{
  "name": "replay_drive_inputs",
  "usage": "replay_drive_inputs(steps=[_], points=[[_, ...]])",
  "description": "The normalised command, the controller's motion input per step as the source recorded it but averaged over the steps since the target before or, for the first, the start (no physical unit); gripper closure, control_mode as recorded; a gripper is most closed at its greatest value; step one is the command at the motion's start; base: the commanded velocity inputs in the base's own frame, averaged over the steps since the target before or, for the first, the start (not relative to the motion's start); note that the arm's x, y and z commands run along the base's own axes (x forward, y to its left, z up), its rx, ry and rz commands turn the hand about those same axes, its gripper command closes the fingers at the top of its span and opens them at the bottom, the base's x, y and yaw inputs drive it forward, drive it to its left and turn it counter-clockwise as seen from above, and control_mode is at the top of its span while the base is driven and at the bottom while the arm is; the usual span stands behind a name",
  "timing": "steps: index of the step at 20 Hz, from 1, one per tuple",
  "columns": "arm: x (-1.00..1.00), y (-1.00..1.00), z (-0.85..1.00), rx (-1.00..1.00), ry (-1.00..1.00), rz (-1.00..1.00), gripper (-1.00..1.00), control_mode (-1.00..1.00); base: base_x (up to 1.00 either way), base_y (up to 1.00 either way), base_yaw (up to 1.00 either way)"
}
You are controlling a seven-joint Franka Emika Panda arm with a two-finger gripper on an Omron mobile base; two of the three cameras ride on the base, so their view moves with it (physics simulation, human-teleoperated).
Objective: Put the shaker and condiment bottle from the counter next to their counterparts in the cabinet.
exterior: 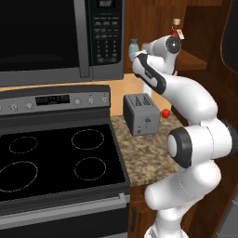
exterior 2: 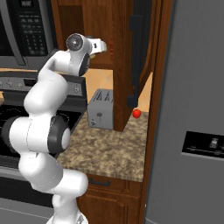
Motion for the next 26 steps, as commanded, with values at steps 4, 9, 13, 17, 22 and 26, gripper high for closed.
replay_drive_inputs(steps=[4,9,13,17,22,26], points=[[0.18,0.00,-0.18,0.00,0.00,0.01,-1.00,-1.00,0.00,0.00,0.00],[0.02,0.00,-0.15,0.00,0.00,0.01,-1.00,-1.00,0.00,0.00,0.00],[0.00,0.00,0.00,0.00,0.00,0.00,-1.00,-1.00,0.00,0.00,0.00],[-0.13,0.00,0.00,0.00,0.01,0.00,-1.00,-1.00,0.00,0.00,0.00],[-0.45,0.00,0.01,0.00,0.00,0.00,-1.00,-1.00,0.00,0.00,0.00],[-0.67,-0.03,0.07,0.00,0.00,0.00,-1.00,-1.00,0.00,0.00,0.00]])
